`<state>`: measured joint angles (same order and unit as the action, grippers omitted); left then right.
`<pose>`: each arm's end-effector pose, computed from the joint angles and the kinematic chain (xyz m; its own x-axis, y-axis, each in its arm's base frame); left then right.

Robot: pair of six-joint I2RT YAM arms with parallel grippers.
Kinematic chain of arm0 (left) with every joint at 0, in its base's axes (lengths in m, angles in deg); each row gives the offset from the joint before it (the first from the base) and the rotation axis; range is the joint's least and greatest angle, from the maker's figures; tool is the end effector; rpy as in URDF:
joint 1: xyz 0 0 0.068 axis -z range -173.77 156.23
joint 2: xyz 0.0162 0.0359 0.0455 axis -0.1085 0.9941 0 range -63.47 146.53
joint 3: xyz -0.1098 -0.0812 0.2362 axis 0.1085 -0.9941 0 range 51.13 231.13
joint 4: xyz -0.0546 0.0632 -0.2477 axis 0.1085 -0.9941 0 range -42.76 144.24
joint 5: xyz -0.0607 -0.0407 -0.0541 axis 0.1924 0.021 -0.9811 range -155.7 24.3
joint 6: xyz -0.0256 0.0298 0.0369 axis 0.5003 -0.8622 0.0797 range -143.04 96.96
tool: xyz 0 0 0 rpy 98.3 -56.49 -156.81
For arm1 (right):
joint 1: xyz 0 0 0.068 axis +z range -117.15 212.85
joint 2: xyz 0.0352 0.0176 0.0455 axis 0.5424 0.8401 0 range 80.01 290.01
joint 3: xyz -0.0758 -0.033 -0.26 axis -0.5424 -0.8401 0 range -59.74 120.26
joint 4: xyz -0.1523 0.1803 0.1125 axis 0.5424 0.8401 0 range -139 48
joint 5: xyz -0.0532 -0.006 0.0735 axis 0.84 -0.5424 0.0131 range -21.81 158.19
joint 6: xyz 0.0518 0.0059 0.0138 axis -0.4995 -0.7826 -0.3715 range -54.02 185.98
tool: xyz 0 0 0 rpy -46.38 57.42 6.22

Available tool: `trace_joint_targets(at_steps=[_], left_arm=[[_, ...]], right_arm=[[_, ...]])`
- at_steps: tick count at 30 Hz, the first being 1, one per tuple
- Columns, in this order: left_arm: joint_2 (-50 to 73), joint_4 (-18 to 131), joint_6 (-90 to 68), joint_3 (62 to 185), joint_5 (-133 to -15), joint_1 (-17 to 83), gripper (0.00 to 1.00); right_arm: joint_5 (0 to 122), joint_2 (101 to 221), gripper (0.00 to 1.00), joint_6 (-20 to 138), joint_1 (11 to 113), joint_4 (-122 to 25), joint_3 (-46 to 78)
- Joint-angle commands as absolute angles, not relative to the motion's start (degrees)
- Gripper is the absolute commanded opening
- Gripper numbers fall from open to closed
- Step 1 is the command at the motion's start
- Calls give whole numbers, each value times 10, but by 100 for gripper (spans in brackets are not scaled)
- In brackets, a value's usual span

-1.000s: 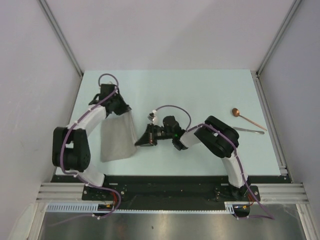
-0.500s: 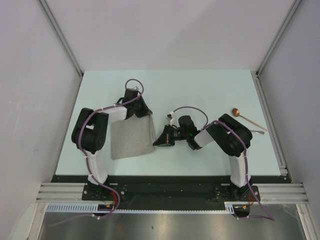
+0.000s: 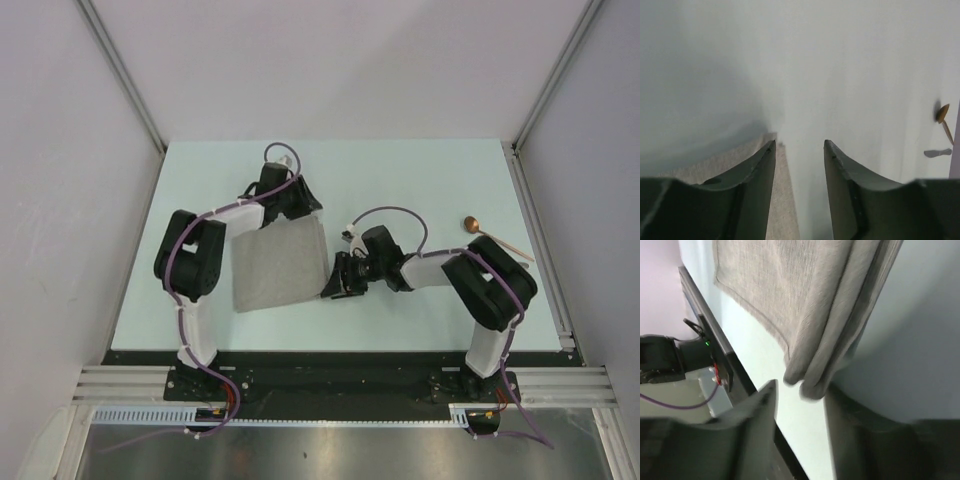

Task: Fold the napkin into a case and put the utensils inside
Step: Turn over the upper triangle folded napkin at the center of the board, then smooth out the lower triangle-folded napkin at the center of the board.

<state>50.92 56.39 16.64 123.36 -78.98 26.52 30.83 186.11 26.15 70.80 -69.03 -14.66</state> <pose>0.4043 -0.1582 0.1642 -0.7850 -0.3723 -0.4952 0.0018 0.7979 -0.6028 0.2561 0.2271 0.1147 -0.9416 -0.0887 -0.3247 -0.3215 0.5233 0.7892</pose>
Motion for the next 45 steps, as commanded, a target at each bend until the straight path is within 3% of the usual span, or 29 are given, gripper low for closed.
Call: trace_joint_targets(at_steps=[1, 3, 4, 8, 12, 13, 20, 27, 34, 40, 44, 45], left_arm=[[492, 512, 138, 1326, -804, 268, 52], [475, 487, 127, 1337, -812, 268, 70], [460, 447, 122, 1355, -816, 268, 75], [411, 361, 89, 1362, -803, 271, 77], [388, 340, 51, 1329, -760, 284, 66], [399, 321, 48, 1347, -756, 286, 60], [542, 255, 31, 1491, -612, 339, 48], [632, 214, -1, 1584, -560, 352, 50], [635, 207, 1, 1565, -552, 352, 42], [611, 221, 8, 1537, -558, 353, 42], [602, 216, 5, 1533, -559, 353, 45], [602, 212, 3, 1537, -555, 353, 46]], right_arm=[[389, 1793, 57, 371, 697, -511, -146], [414, 1777, 62, 383, 692, -471, -141], [418, 1772, 64, 389, 685, -465, -135], [436, 1793, 65, 404, 676, -433, -91], [452, 1827, 64, 411, 691, -426, -33], [460, 1832, 62, 411, 691, -417, -21], [432, 1831, 54, 381, 697, -455, -30], [385, 1821, 40, 348, 693, -530, -75], [358, 1800, 38, 323, 691, -594, -120], [344, 1815, 36, 311, 692, -622, -133], [355, 1832, 24, 312, 688, -617, -130], [360, 1833, 14, 318, 687, -611, -128]])
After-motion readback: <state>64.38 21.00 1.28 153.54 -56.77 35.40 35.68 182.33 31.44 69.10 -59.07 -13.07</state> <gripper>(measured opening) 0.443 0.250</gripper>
